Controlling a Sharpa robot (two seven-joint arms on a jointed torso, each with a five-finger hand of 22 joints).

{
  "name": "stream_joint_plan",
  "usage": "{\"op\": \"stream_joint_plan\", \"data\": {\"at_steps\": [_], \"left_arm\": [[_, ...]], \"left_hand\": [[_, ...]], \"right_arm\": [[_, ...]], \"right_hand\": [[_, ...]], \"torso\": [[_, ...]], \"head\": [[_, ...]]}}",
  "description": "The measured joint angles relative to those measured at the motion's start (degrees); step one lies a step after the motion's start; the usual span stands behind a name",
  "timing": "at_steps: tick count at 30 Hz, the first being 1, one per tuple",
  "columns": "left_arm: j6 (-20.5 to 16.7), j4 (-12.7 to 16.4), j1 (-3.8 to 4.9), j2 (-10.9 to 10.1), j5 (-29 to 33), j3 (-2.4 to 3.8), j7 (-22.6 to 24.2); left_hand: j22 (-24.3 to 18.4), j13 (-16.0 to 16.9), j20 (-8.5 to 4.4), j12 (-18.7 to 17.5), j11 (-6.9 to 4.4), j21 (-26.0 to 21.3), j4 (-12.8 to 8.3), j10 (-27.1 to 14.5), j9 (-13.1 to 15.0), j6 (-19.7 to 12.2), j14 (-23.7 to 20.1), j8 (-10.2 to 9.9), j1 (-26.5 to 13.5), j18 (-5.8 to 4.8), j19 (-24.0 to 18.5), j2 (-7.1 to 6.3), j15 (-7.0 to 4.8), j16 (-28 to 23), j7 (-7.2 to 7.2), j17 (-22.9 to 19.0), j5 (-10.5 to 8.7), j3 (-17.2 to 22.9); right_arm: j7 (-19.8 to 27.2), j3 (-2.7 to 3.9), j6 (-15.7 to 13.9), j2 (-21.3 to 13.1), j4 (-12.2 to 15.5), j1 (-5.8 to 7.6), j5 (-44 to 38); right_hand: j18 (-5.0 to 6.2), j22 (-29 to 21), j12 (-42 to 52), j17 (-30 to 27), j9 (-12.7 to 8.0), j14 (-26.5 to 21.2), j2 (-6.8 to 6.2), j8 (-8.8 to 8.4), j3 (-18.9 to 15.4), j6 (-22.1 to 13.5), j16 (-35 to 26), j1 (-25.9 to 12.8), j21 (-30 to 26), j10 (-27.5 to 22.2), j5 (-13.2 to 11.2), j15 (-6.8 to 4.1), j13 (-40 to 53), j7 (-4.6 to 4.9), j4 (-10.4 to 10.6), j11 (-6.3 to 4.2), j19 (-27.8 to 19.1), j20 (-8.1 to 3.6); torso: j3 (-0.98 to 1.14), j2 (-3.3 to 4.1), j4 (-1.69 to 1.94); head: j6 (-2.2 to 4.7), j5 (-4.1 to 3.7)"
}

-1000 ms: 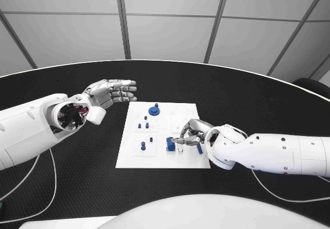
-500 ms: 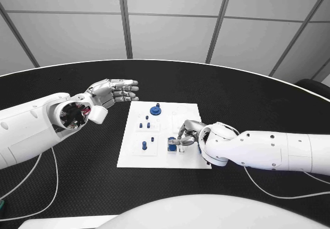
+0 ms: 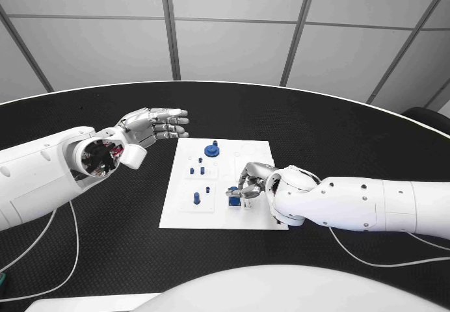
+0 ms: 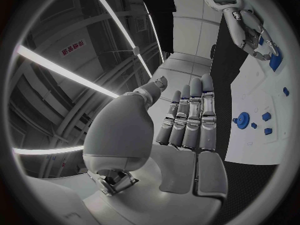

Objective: Assemble the parts on the task board

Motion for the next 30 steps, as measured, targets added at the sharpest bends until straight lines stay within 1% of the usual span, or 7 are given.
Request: {"op": "stream_joint_plan", "data": {"at_steps": [6, 8, 14, 17, 24, 25, 30], "left_arm": [[0.00, 0.06, 0.01, -0.10, 0.00, 0.00, -0.14], [0.00, 0.08, 0.01, -0.12, 0.00, 0.00, -0.20], [0.08, 0.12, 0.01, -0.15, 0.00, 0.00, -0.40], [0.12, 0.14, 0.01, -0.16, 0.00, 0.00, -0.49], [0.45, 0.16, 0.01, -0.18, 0.00, 0.00, -0.97], [0.51, 0.17, 0.01, -0.18, 0.00, 0.00, -1.05], [0.74, 0.18, 0.01, -0.20, -0.01, 0.00, -1.41]], "left_hand": [[0.00, 0.00, 0.00, 0.00, 0.00, 0.00, 0.00, 0.00, 0.00, 0.00, 0.00, 0.00, 0.00, 0.00, 0.00, 0.00, 0.00, 0.00, 0.00, 0.05, 0.00, 0.00], [0.00, 0.00, 0.00, 0.00, 0.00, 0.00, 0.00, 0.00, 0.00, 0.00, 0.00, 0.00, 0.00, 0.00, 0.00, 0.00, 0.00, 0.00, 0.00, 0.05, 0.00, 0.00], [0.01, 0.01, 0.00, 0.00, 0.00, 0.00, 0.00, 0.00, 0.00, 0.00, 0.00, 0.00, 0.00, 0.00, 0.00, 0.00, 0.00, 0.00, 0.00, 0.04, 0.00, 0.00], [0.01, 0.01, 0.00, 0.00, 0.00, 0.00, 0.00, 0.00, 0.01, 0.00, 0.00, 0.00, 0.00, 0.00, 0.00, 0.00, 0.00, 0.00, 0.00, 0.04, 0.00, 0.00], [-0.05, 0.01, 0.00, 0.00, 0.00, 0.00, 0.16, 0.00, 0.01, 0.00, 0.00, 0.00, 0.00, 0.00, 0.00, 0.00, 0.00, 0.00, 0.00, 0.09, 0.00, -0.16], [-0.05, 0.01, 0.00, 0.00, 0.00, 0.00, 0.16, 0.00, 0.01, 0.00, 0.00, 0.00, 0.00, 0.00, 0.00, 0.00, 0.00, 0.00, 0.00, 0.09, 0.00, -0.16], [-0.13, -0.05, 0.00, 0.00, 0.00, 0.00, 0.16, 0.00, -0.04, 0.00, 0.00, 0.00, 0.00, 0.00, 0.00, 0.00, 0.00, 0.00, 0.00, 0.09, 0.00, -0.16]], "right_arm": [[-0.64, 0.01, 1.69, 0.41, -0.50, 0.17, -0.91], [-0.93, 0.01, 2.54, 0.48, -0.62, 0.19, -1.06], [-1.79, 0.00, 4.88, 0.55, -0.89, 0.23, -1.26], [-1.98, 0.00, 5.37, 0.60, -0.98, 0.24, -1.87], [-2.16, -0.01, 5.72, 0.78, -0.89, 0.24, -3.43], [-2.16, -0.01, 5.75, 0.79, -0.86, 0.24, -3.50], [-2.23, -0.01, 5.68, 0.74, -0.68, 0.24, -3.75]], "right_hand": [[0.00, 0.00, 0.00, 0.00, 0.30, 0.00, 0.57, 0.63, -0.55, 0.00, 0.00, 2.37, 0.07, 0.00, 0.66, 0.00, 0.01, 0.00, -0.56, 0.00, 0.00, 0.00], [0.00, 0.00, 0.00, 0.00, 0.43, 0.00, 0.68, 1.01, -0.71, 0.20, 0.00, 3.23, 0.22, 0.00, 0.66, 0.00, 0.01, -0.20, -0.72, 0.00, 0.00, 0.00], [0.00, 0.00, 0.01, 0.00, 0.45, 0.00, 0.80, 1.01, -0.72, 0.20, 0.00, 3.32, 0.22, 0.00, 0.66, 0.00, 0.00, -0.20, -0.70, 0.00, 0.00, 0.00], [0.00, 0.00, 0.01, 0.00, 0.62, 0.00, 0.92, 1.29, -1.03, 0.19, 0.00, 3.87, 0.22, 0.00, 0.66, 0.00, 0.00, -0.20, -0.81, 0.00, 0.00, 0.00], [0.00, 0.00, 0.01, 0.00, 0.75, 0.00, 1.07, 1.73, -0.26, 0.19, 0.00, 6.66, 0.45, 0.00, 0.23, 0.00, -0.01, -0.20, -2.27, 0.00, 0.00, 0.00], [0.00, 0.00, 0.01, 0.00, 0.75, 0.00, 1.16, 1.73, -0.19, 0.19, 0.00, 7.08, 0.45, 0.00, 0.62, 0.00, -0.01, -0.20, -2.35, 0.00, 0.00, 0.00], [0.00, 0.00, 0.01, 0.04, 0.60, 0.00, 0.97, 1.73, 0.24, 0.19, 0.26, 8.53, 0.56, 0.00, 5.59, 0.00, -0.01, -0.20, -1.92, 0.00, 0.00, 0.00]], "torso": [[0.01, 0.02, 0.01], [0.01, 0.02, -0.01], [0.01, 0.01, -0.05], [0.01, 0.00, -0.05], [0.04, -0.02, -0.05], [0.04, -0.02, -0.05], [0.06, -0.02, -0.06]], "head": [[0.00, 0.01], [0.00, 0.04], [0.00, 0.13], [0.00, 0.14], [0.00, 0.07], [0.00, 0.06], [0.00, 0.06]]}}
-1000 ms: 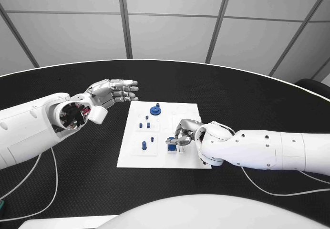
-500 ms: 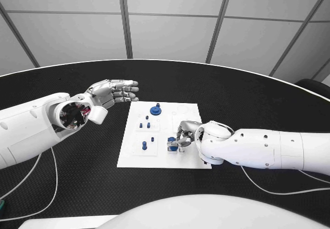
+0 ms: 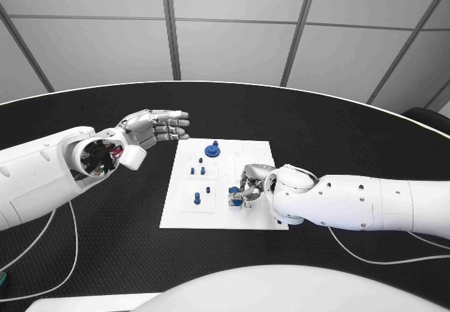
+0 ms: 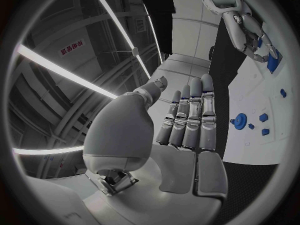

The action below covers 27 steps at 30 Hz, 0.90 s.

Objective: Assemble the parts on the task board

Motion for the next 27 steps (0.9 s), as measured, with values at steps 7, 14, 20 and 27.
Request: {"op": "stream_joint_plan", "data": {"at_steps": [7, 14, 20, 27], "left_arm": [[0.13, -0.10, 0.00, 0.01, -0.01, 0.00, -0.20], [0.23, -0.18, 0.00, 0.02, -0.05, 0.00, -0.28], [0.27, -0.34, 0.00, 0.09, -0.08, 0.00, -0.34], [0.36, -0.53, 0.00, 0.21, -0.10, 0.00, -0.43]], "left_hand": [[0.00, 0.00, 0.00, 0.00, 0.21, -0.26, 0.00, -0.21, 0.00, 0.00, 0.00, 0.00, 0.00, 0.00, 0.00, 0.00, 0.00, 0.00, 0.00, 0.00, 0.00, 0.00], [0.01, 0.01, 0.00, 0.00, 0.21, -0.26, 0.00, -0.21, 0.01, 0.00, 0.00, 0.00, 0.00, 0.00, 0.00, 0.00, 0.00, 0.00, 0.00, -0.01, 0.00, 0.00], [-0.01, 0.01, 0.00, 0.00, 0.21, -0.26, 0.00, -0.21, 0.01, 0.00, 0.00, 0.00, 0.00, 0.00, 0.00, 0.00, 0.00, 0.00, 0.00, -0.01, 0.00, 0.00], [-0.08, 0.01, 0.00, 0.00, 0.21, -0.26, 0.17, -0.21, 0.01, 0.00, 0.00, 0.00, 0.00, 0.00, 0.00, 0.00, 0.00, 0.00, 0.00, 0.00, 0.00, -0.17]], "right_arm": [[0.02, 0.00, -0.57, -0.32, 0.65, 0.00, 0.70], [0.18, -0.01, -1.71, -0.81, 1.85, -0.01, 3.02], [-0.18, -0.01, -2.67, -1.41, 2.74, -0.01, 6.02], [-0.92, 0.00, -3.54, -1.56, 2.47, 0.01, 8.80]], "right_hand": [[0.00, 0.00, 0.29, 0.00, -0.44, 0.00, -1.05, 0.50, 2.35, 0.79, 0.00, 1.05, 0.60, -0.01, 9.73, 0.00, -0.01, -0.36, 2.26, -0.42, 0.00, 0.00], [0.00, 0.00, 0.91, 0.00, -0.47, -0.11, -2.28, 0.83, 8.33, 1.16, 0.38, -0.18, 1.33, -0.21, 12.34, -0.26, -0.01, -0.70, -1.07, -0.62, 0.00, 0.00], [0.00, 0.00, 0.91, -0.01, -0.45, 0.00, -2.77, 1.11, 9.84, 1.36, 0.67, -1.10, 1.65, -0.21, 13.55, -0.37, -0.01, -0.72, -1.63, -0.62, -0.21, -0.21], [0.00, 0.00, 0.87, -0.01, -0.48, 0.02, -3.83, 1.50, 11.13, 1.30, 0.67, -5.20, 1.65, -0.21, 8.61, -0.40, -0.02, -0.68, -2.32, -0.62, -0.21, -0.21]], "torso": [[0.01, 0.00, -0.03], [0.04, 0.01, -0.07], [0.05, -0.01, -0.10], [-0.03, -0.07, -0.08]], "head": [[0.00, 0.01], [0.00, -0.04], [0.00, -0.20], [0.00, -0.37]]}}
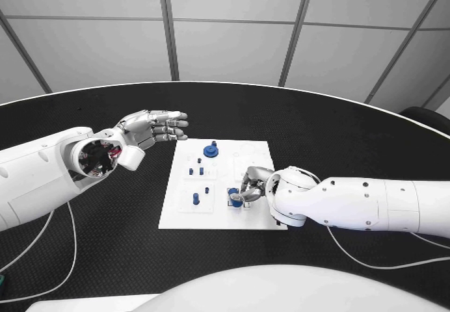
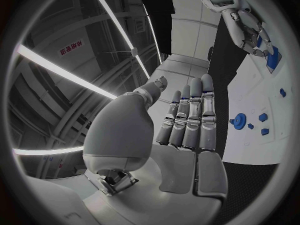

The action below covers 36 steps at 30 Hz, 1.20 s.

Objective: Assemble the parts on the task board

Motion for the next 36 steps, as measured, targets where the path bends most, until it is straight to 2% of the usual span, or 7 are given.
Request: {"op": "stream_joint_plan", "data": {"at_steps": [1, 2, 5, 11, 20, 31, 36], "left_arm": [[0.01, -0.01, 0.00, 0.01, 0.00, 0.00, -0.01], [0.02, -0.03, 0.00, 0.02, 0.00, 0.00, -0.03], [0.03, -0.05, 0.00, 0.01, -0.01, 0.00, -0.06], [0.05, -0.15, 0.00, 0.00, -0.01, -0.01, -0.24], [0.14, -0.26, 0.00, 0.02, -0.01, -0.01, -0.45], [0.10, -0.23, 0.01, 0.04, -0.02, -0.01, -0.52], [0.10, -0.29, 0.01, 0.06, -0.02, -0.01, -0.51]], "left_hand": [[0.00, 0.00, 0.00, 0.00, 0.00, 0.00, 0.00, 0.00, 0.00, 0.00, 0.00, 0.00, 0.00, 0.00, 0.00, 0.00, 0.00, 0.00, 0.00, 0.03, 0.00, 0.00], [0.00, 0.00, 0.00, 0.00, 0.00, 0.00, 0.00, 0.00, 0.00, 0.00, 0.00, 0.00, 0.00, 0.00, 0.00, 0.00, 0.00, 0.00, 0.00, 0.04, 0.00, 0.00], [0.00, 0.00, 0.00, 0.00, 0.00, 0.00, 0.00, 0.00, 0.00, -0.21, 0.00, 0.00, 0.00, 0.00, 0.00, 0.00, 0.00, 0.00, 0.21, 0.04, 0.00, 0.00], [0.01, 0.00, 0.00, 0.00, 0.00, 0.00, 0.00, 0.00, 0.00, -0.21, 0.00, 0.00, 0.00, 0.00, 0.00, 0.00, 0.00, 0.00, 0.21, 0.04, 0.00, 0.00], [-0.06, 0.01, 0.00, 0.00, 0.00, -0.02, 0.00, 0.00, -0.05, -0.21, -0.21, 0.00, 0.00, 0.00, 0.00, 0.00, 0.21, 0.00, 0.20, 0.03, 0.00, 0.00], [-0.06, -0.04, 0.00, 0.00, 0.00, -0.22, 0.00, 0.00, -0.05, -0.21, -0.21, 0.00, 0.00, 0.00, 0.00, 0.00, 0.21, 0.00, 0.20, 0.03, 0.00, 0.00], [-0.05, -0.04, 0.00, 0.00, 0.00, -0.22, 0.00, 0.00, -0.04, -0.21, -0.21, 0.00, 0.00, 0.00, 0.00, 0.00, 0.21, 0.00, 0.20, 0.03, 0.00, 0.00]], "right_arm": [[-0.08, 0.00, -0.25, 0.03, -0.12, 0.01, 0.12], [-0.14, 0.01, -0.49, 0.06, -0.24, 0.04, 0.21], [-0.22, 0.02, -0.88, 0.25, -0.71, 0.24, 0.41], [-0.07, 0.03, -0.79, 0.88, -1.54, 0.65, 1.07], [0.10, 0.04, 0.32, 1.90, -2.78, 1.03, 1.44], [-2.13, 0.03, 7.83, 3.03, -4.34, 1.52, 2.34], [-2.79, 0.03, 9.16, 3.34, -4.91, 1.58, 2.53]], "right_hand": [[0.00, 0.00, -0.38, 0.00, -0.08, 0.00, -0.12, -0.08, -0.58, -0.51, 0.00, -0.91, -0.24, 0.00, -3.10, 0.00, 0.00, 0.50, 0.57, 0.00, 0.00, 0.00], [0.00, 0.00, -0.62, 0.00, -0.14, 0.00, 0.00, -0.32, -0.96, -0.80, 0.00, -1.18, -0.34, 0.00, -4.89, 0.00, 0.00, 0.76, 0.86, 0.00, 0.00, 0.00], [0.00, 0.00, -0.90, 0.00, -0.19, 0.00, -0.12, -0.45, -2.18, -1.33, 0.00, -2.16, -0.56, 0.00, -6.93, -0.01, 0.00, 0.88, 1.21, 0.00, 0.00, 0.00], [0.00, 0.00, -2.13, 0.00, -0.40, -0.02, -0.59, -1.13, -4.53, -2.75, 0.50, -3.51, -1.43, 0.01, -7.15, 0.41, 0.00, 1.50, 1.93, 0.43, 0.00, 0.00], [0.00, 0.00, -2.41, -0.01, -0.39, -0.02, -0.59, -1.13, -5.28, -3.16, 0.67, -3.51, -1.77, -0.14, -6.81, 0.41, -0.01, 1.50, 1.91, 0.59, 0.21, 0.22], [0.00, 0.00, -3.08, -0.01, -0.23, -0.03, -0.40, -1.06, -6.64, -3.23, 0.78, -3.70, -2.10, -0.51, -6.58, 0.41, -0.01, 1.34, 2.36, 0.95, 0.01, 0.42], [0.00, 0.00, -3.36, -0.02, -0.02, -0.03, 0.21, -0.79, -6.79, -2.89, 0.78, -3.33, -2.10, -0.53, -6.58, 0.41, -0.01, 1.05, 2.50, 0.97, 0.01, 0.42]], "torso": [[-0.01, 0.00, 0.01], [-0.03, 0.00, 0.02], [-0.04, 0.01, 0.08], [-0.07, 0.02, 0.10], [-0.05, 0.05, 0.11], [-0.07, 0.08, 0.12], [-0.08, 0.08, 0.12]], "head": [[0.00, -0.02], [0.00, -0.04], [0.00, -0.12], [0.00, -0.13], [0.00, -0.12], [0.00, -0.33], [0.00, -0.37]]}}
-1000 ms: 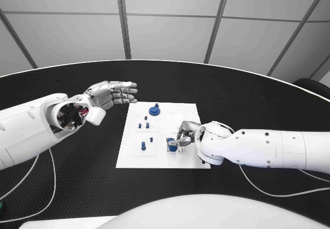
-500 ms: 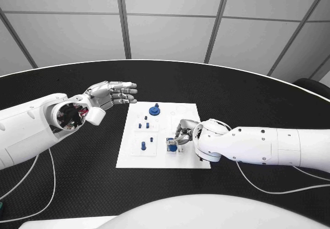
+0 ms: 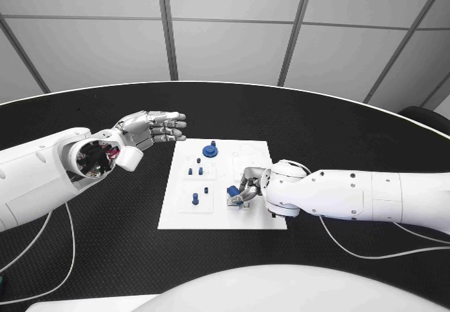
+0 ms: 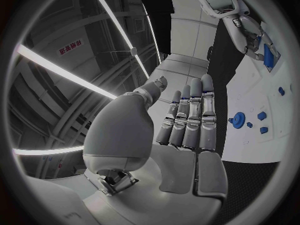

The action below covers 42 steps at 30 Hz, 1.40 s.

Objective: Assemble the parts on the task board

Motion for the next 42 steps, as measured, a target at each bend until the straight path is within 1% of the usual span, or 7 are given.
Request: {"op": "stream_joint_plan", "data": {"at_steps": [4, 5, 11, 22, 30, 36, 42], "left_arm": [[0.04, -0.02, 0.00, 0.01, 0.00, 0.00, 0.00], [0.04, -0.02, 0.00, 0.00, 0.00, 0.00, 0.00], [-0.03, 0.06, 0.00, -0.11, 0.00, 0.00, -0.03], [0.05, 0.02, 0.00, -0.23, -0.01, 0.00, -0.21], [0.35, -0.16, 0.00, -0.15, -0.01, 0.00, -0.46], [0.48, -0.20, 0.00, -0.12, -0.01, -0.01, -0.51], [0.55, -0.23, 0.00, -0.13, -0.02, -0.01, -0.55]], "left_hand": [[0.00, 0.00, 0.00, 0.00, 0.00, 0.00, 0.00, 0.00, 0.00, 0.00, 0.00, 0.00, 0.00, 0.00, 0.00, 0.00, 0.00, 0.00, 0.00, 0.00, 0.00, 0.00], [0.00, 0.00, 0.00, 0.00, 0.00, 0.00, 0.00, 0.00, 0.00, 0.00, 0.00, 0.00, 0.00, 0.00, 0.00, 0.00, 0.00, 0.00, 0.00, 0.00, 0.00, 0.00], [-0.10, 0.00, 0.00, 0.00, -0.21, 0.00, 0.33, -0.21, 0.00, 0.00, 0.00, 0.00, 0.00, 0.00, 0.00, 0.00, 0.00, 0.00, 0.00, 0.04, 0.00, -0.01], [-0.10, 0.01, 0.00, 0.00, -0.21, 0.00, 0.32, -0.21, 0.01, 0.00, 0.00, 0.00, 0.00, 0.00, 0.00, 0.00, 0.00, 0.00, 0.00, 0.09, 0.00, -0.01], [-0.18, 0.01, 0.20, 0.00, 0.00, -0.22, 0.47, -0.42, 0.01, 0.00, 0.00, 0.00, 0.00, 0.00, 0.21, 0.00, 0.00, 0.00, 0.00, 0.10, 0.00, -0.15], [-0.17, 0.01, 0.21, 0.00, 0.00, -0.22, 0.46, -0.42, 0.01, 0.00, 0.00, 0.00, 0.00, 0.00, 0.21, 0.00, 0.00, 0.00, 0.00, 0.09, 0.00, -0.15], [-0.17, 0.02, 0.20, 0.00, 0.00, -0.22, 0.46, -0.42, -0.04, 0.00, 0.00, 0.00, 0.00, 0.00, 0.20, 0.00, 0.00, 0.00, 0.00, 0.09, 0.00, -0.15]], "right_arm": [[-0.04, 0.00, -0.35, 0.19, -0.29, 0.02, 0.06], [-0.04, 0.00, -0.58, 0.21, -0.30, 0.02, 0.06], [0.29, -0.01, -3.62, -0.07, 0.35, 0.03, 0.08], [1.53, -0.02, -8.49, -1.92, 3.55, 0.03, 0.09], [1.75, -0.02, -10.12, -3.35, 5.56, 0.03, 0.09], [1.59, -0.02, -10.37, -3.66, 5.57, 0.03, 0.09], [1.63, -0.02, -11.22, -3.37, 4.24, 0.04, 0.08]], "right_hand": [[0.00, 0.00, 0.00, 0.00, 0.18, 0.00, 0.58, 0.45, -0.16, 0.22, 0.00, 0.58, 0.00, 0.00, 0.02, 0.00, 0.00, 0.04, -0.16, 0.00, 0.00, 0.00], [0.00, 0.00, 0.00, 0.00, 0.15, 0.00, 1.08, 0.46, -0.07, 0.22, 0.00, 1.08, 0.13, 0.00, 0.66, 0.00, 0.00, 0.04, -0.24, 0.00, 0.00, 0.00], [0.00, 0.00, 0.93, 0.00, 0.29, 0.00, 2.84, 1.23, 1.21, 1.05, 0.00, 2.85, 1.34, 0.31, 2.22, 0.00, 0.00, 0.21, -1.53, -0.31, 0.00, 0.00], [0.00, 0.00, 2.12, -0.01, 0.32, 0.00, 2.92, 1.90, 2.46, 1.77, 0.00, 2.93, 2.43, 0.50, 5.35, 0.00, 0.00, -0.59, -1.22, -0.50, 0.00, 0.00], [0.00, 0.00, 2.82, -0.01, 0.51, -0.04, 3.97, 2.69, 3.43, 2.84, 0.00, 1.85, 2.93, 0.53, 6.81, -0.37, 0.02, -1.20, -0.40, -0.98, 0.21, -0.22], [0.00, 0.00, 3.16, -0.01, 0.59, -0.01, 4.03, 3.02, 3.97, 2.93, 0.00, 1.78, 3.15, 0.74, 7.20, -0.39, 0.04, -1.29, -0.47, -1.18, 0.00, -0.43], [0.00, 0.00, 3.16, -0.01, 0.60, -0.01, 4.03, 3.05, 3.98, 2.94, 0.00, 1.78, 3.15, 0.74, 7.20, -0.39, 0.04, -1.30, -0.47, -1.18, 0.00, -0.43]], "torso": [[0.01, 0.01, 0.00], [0.01, 0.00, -0.01], [0.08, 0.03, -0.03], [0.22, 0.04, -0.07], [0.19, -0.02, -0.18], [0.12, -0.05, -0.10], [0.07, -0.09, -0.06]], "head": [[0.00, -0.01], [0.00, -0.01], [0.00, -0.01], [0.00, 0.12], [0.00, -0.02], [0.00, -0.25], [0.00, -0.34]]}}
